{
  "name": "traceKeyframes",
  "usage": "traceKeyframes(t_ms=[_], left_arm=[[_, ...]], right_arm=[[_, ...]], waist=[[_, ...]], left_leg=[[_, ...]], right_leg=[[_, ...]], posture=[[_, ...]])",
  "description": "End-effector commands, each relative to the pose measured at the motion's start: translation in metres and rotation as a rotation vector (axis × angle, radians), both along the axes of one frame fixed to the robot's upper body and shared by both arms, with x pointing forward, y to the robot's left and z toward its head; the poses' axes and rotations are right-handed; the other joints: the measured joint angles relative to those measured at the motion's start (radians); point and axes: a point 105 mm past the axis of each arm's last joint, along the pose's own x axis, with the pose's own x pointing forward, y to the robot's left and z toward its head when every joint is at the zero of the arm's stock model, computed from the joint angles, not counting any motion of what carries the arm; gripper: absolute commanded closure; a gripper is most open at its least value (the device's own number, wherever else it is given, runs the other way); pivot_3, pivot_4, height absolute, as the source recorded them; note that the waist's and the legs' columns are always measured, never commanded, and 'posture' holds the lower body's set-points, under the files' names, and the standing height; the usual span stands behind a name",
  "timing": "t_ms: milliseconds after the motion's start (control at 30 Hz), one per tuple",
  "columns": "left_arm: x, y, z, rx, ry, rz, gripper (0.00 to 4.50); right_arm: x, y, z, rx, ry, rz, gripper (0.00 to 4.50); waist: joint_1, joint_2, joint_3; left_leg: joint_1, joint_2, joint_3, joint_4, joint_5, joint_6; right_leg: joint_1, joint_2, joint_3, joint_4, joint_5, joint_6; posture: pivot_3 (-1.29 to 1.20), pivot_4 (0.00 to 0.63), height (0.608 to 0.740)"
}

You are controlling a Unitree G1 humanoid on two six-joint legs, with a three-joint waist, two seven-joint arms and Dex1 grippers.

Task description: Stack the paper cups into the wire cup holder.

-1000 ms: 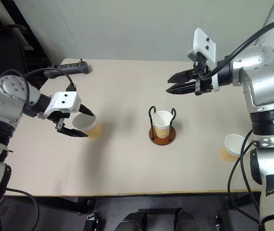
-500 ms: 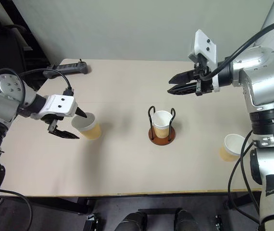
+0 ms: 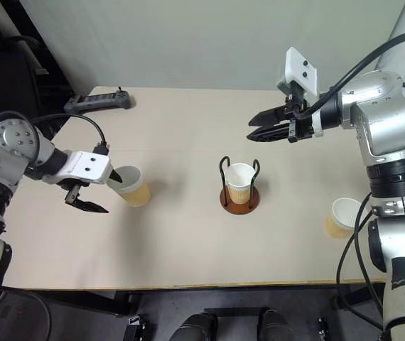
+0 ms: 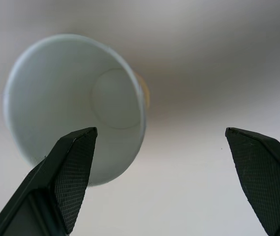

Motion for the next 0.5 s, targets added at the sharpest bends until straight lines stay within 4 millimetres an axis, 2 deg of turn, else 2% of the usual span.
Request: traceKeyframes(t_ms=[33,500], left_arm=[[-0.0023,0.0014,0.0027,-0.009,0.004,-0.013,0.0],[0.0015,-0.0035,0.0005,-0.032,0.0,-0.021,0.0]], right_arm=[[-0.0061,0.0035,0.0155,0.002,-0.061,0.027,3.15],[-0.0068,-0.0064,0.0129,0.076,-0.004,0.041,3.15]], waist=[[-0.001,0.0,0.0],[-0.001,0.0,0.0]], left_leg=[[0.0,0.0,0.0,0.0,0.0,0.0],[0.0,0.0,0.0,0.0,0.0,0.0]], right_leg=[[0.0,0.0,0.0,0.0,0.0,0.0],[0.0,0.0,0.0,0.0,0.0,0.0]], posture=[[0.0,0.15,0.74],[0.0,0.15,0.74]])
